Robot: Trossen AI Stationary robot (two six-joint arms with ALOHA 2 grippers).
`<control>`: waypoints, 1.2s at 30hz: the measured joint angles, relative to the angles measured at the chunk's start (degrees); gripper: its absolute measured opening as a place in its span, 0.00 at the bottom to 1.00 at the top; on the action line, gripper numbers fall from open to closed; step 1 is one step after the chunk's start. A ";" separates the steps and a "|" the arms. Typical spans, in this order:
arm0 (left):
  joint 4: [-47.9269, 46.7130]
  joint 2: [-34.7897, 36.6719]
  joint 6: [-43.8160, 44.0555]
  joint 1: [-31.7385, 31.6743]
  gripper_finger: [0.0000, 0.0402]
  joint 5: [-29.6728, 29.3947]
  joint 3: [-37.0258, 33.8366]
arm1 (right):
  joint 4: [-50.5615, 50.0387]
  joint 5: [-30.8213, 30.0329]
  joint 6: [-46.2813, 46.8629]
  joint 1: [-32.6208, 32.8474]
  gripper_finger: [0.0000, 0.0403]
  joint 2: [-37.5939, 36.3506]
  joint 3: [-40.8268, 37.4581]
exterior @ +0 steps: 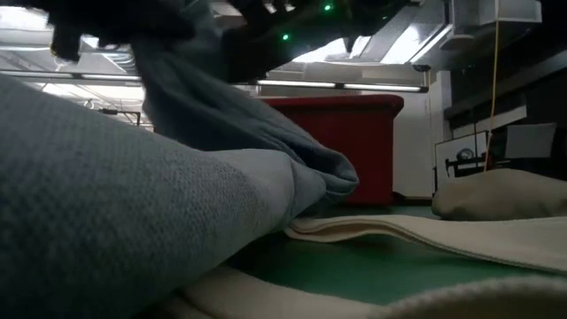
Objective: Fold Laundry from Bin
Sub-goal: Fold the light blue pants
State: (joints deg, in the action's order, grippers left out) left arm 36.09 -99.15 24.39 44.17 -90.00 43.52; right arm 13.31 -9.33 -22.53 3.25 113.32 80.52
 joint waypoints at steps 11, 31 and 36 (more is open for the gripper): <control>-0.07 0.11 19.38 5.14 0.05 0.06 -11.31 | 0.24 -0.10 -0.40 -0.76 0.05 7.66 4.98; -0.17 0.07 26.47 7.64 0.05 0.09 -17.22 | 10.17 4.45 -0.32 -1.05 0.05 10.92 4.98; 0.06 0.69 24.68 9.72 0.05 -0.07 -17.22 | 13.99 5.16 -0.28 -1.03 0.05 11.69 4.98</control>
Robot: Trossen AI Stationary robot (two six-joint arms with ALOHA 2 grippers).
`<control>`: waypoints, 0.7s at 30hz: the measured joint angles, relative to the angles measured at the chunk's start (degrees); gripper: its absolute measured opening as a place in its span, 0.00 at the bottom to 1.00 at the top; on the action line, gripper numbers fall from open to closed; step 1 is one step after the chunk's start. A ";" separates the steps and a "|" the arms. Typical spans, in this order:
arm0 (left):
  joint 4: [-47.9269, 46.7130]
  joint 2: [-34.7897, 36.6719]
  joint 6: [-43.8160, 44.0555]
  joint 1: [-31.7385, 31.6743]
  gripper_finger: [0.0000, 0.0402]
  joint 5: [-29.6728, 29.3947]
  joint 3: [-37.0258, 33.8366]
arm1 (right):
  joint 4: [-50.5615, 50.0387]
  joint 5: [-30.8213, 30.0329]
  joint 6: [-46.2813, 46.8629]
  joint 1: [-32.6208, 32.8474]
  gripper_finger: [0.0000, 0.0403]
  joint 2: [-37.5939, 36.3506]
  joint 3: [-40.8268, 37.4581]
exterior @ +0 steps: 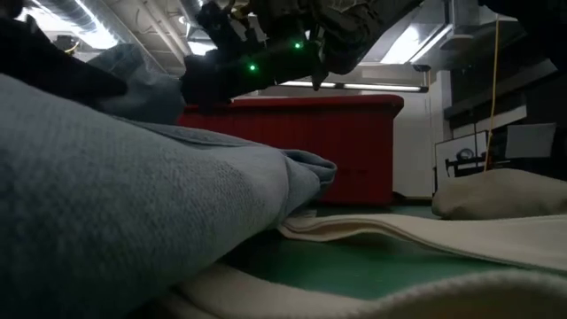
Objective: Fold Laundry from Bin
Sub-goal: Fold the light blue pants
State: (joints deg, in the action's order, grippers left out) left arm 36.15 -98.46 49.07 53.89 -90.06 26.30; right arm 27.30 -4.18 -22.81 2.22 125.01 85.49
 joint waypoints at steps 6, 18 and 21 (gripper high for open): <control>-1.06 2.17 -0.16 1.58 0.05 0.03 0.00 | 2.67 3.05 0.89 0.01 0.05 0.00 0.00; -1.15 3.00 -11.17 2.34 0.05 0.13 0.00 | 7.62 7.38 3.53 0.00 0.05 0.85 0.00; -1.15 3.00 -12.12 2.34 0.07 0.90 0.00 | 7.97 7.40 3.53 -0.02 0.05 1.37 0.02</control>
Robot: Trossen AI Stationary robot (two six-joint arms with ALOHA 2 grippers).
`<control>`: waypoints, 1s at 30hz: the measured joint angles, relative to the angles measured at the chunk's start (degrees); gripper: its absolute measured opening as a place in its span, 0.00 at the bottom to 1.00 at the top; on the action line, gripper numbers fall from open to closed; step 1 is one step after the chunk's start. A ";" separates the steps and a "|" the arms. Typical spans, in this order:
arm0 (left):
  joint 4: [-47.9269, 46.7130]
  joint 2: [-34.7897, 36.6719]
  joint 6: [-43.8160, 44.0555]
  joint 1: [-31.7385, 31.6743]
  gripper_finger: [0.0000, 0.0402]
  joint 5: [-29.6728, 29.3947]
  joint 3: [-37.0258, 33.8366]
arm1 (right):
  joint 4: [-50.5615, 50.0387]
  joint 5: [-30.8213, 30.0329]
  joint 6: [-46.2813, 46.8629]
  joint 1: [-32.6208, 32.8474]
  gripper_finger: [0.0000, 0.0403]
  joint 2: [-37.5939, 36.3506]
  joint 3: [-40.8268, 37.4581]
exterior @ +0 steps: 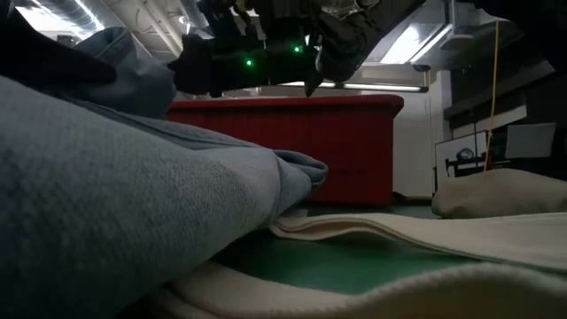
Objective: Fold Laundry from Bin
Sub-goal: Fold the light blue pants
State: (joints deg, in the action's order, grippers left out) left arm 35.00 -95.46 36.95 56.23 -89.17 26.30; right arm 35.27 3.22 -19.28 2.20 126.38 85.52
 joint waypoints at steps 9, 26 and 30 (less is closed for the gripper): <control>0.04 0.00 1.66 -0.02 0.18 1.88 0.00 | 0.87 0.07 1.72 0.04 0.05 0.05 -0.02; 0.38 0.00 13.95 0.90 0.41 0.82 0.00 | 0.78 0.00 7.30 0.00 0.36 0.05 -0.02; 0.69 0.00 13.94 2.85 0.41 -0.82 0.02 | -0.89 -0.07 10.36 -0.10 0.42 0.05 1.56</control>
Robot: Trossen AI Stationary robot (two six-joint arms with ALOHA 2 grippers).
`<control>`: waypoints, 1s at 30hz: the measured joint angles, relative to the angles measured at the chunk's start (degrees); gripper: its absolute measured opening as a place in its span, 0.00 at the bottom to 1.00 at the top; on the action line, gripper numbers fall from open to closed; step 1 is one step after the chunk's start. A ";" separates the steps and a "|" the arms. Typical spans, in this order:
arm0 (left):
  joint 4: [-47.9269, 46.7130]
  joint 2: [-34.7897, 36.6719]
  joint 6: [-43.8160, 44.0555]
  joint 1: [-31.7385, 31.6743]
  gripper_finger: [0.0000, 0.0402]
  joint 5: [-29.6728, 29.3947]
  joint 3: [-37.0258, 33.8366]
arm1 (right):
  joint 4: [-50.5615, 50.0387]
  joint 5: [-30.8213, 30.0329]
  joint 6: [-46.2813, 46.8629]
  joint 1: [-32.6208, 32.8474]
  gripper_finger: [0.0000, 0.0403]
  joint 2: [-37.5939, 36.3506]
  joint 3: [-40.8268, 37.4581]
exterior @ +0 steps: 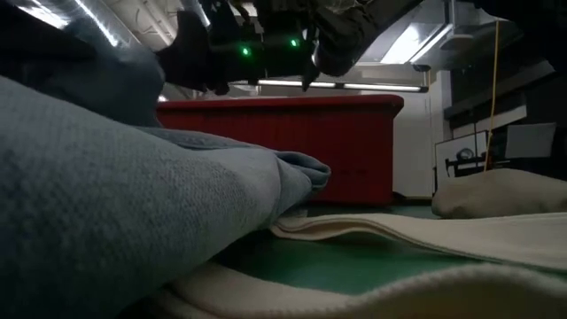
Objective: Fold Laundry from Bin
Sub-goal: Fold the light blue pants
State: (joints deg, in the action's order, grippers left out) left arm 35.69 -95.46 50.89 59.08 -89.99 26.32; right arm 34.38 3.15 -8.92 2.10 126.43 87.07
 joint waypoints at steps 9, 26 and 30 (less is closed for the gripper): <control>1.45 0.00 0.00 5.27 0.33 -0.17 0.01 | -19.42 -8.03 -0.89 -0.22 0.43 0.00 13.39; 12.70 0.00 -0.38 11.96 0.20 -0.09 0.08 | -56.27 -9.61 -10.63 -1.36 0.43 -1.50 37.06; 16.01 0.00 -0.33 13.09 0.18 -0.05 0.13 | -78.11 -5.98 -9.26 -1.39 0.43 -1.81 42.76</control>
State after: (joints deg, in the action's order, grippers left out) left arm 51.70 -95.46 50.57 72.17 -90.04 26.45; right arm -43.73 -2.83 -18.17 0.71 124.62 129.84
